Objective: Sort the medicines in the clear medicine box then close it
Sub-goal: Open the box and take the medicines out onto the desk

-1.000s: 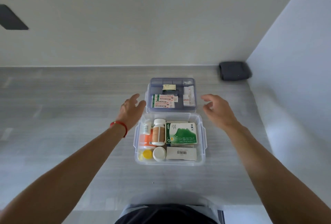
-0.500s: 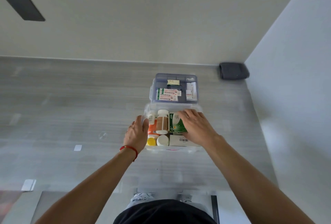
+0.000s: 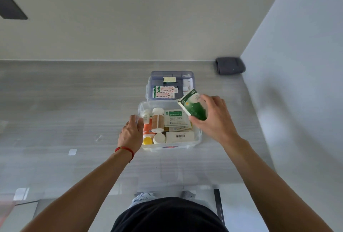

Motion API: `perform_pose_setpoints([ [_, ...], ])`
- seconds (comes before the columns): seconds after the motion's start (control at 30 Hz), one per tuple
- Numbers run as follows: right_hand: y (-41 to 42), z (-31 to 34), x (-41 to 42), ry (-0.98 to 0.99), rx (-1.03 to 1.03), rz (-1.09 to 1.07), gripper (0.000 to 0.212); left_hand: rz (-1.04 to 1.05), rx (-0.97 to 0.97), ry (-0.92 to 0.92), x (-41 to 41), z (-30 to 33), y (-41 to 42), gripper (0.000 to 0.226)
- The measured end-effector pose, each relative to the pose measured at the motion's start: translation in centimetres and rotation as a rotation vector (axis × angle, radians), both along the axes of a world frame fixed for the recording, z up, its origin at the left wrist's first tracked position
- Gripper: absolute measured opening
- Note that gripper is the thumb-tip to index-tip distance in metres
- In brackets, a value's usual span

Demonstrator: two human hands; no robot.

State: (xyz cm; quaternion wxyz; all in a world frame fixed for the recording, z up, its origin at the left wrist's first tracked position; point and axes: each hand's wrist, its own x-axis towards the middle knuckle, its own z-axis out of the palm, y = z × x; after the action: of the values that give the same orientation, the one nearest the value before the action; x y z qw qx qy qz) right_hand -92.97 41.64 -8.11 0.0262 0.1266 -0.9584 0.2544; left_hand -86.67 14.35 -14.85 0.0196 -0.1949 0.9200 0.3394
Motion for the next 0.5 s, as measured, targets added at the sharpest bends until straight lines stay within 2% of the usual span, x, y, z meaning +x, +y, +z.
perform_pose_setpoints([
  [0.13, 4.1, -1.3, 0.1, -0.223, 0.027, -0.298, 0.066, 0.004, 0.003, 0.015, -0.1, 0.1, 0.0, 0.031],
  [0.23, 5.2, -4.0, 0.8, -0.382, 0.105, -0.404, 0.066, 0.002, 0.021, 0.018, -0.1, 0.3, -0.1, 0.032],
  [0.3, 5.0, -5.7, 1.4, -0.455, 0.102, -0.468, 0.073, -0.01, 0.067, 0.015, 0.0, 0.6, -0.2, 0.034],
  [0.4, 4.0, -7.7, 2.0, -0.514, 0.052, -0.542, 0.086, -0.03, 0.108, 0.009, 0.2, 1.0, -0.3, 0.036],
  [0.5, 2.9, -9.0, 2.2, -0.506, 0.061, -0.535, 0.085, -0.027, 0.11, -0.017, 0.3, 1.2, -0.4, 0.04],
])
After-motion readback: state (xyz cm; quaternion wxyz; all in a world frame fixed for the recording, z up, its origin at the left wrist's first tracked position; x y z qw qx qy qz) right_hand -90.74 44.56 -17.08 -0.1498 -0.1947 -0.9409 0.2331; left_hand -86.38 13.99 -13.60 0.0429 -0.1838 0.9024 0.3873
